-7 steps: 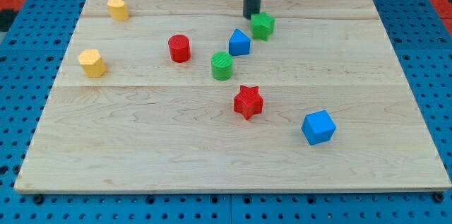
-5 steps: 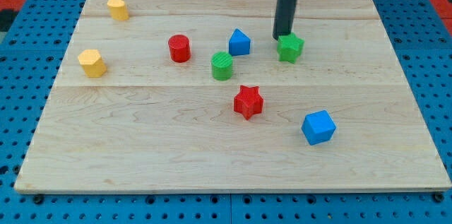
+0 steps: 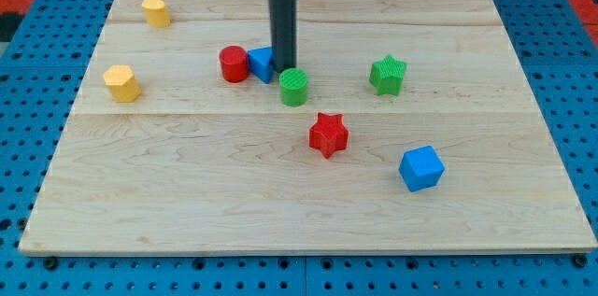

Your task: Move the blue triangle parallel right to the yellow heart

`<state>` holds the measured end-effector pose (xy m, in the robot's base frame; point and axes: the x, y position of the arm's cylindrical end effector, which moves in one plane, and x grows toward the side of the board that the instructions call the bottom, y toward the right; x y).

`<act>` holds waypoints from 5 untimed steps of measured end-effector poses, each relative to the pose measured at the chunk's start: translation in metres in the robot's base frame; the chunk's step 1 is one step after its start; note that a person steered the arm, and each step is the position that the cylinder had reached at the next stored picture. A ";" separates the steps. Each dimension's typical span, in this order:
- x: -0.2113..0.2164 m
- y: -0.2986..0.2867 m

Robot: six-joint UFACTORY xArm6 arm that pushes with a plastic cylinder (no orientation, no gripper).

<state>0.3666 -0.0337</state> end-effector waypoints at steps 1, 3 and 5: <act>0.023 -0.023; 0.008 -0.043; -0.052 -0.030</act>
<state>0.3151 -0.0641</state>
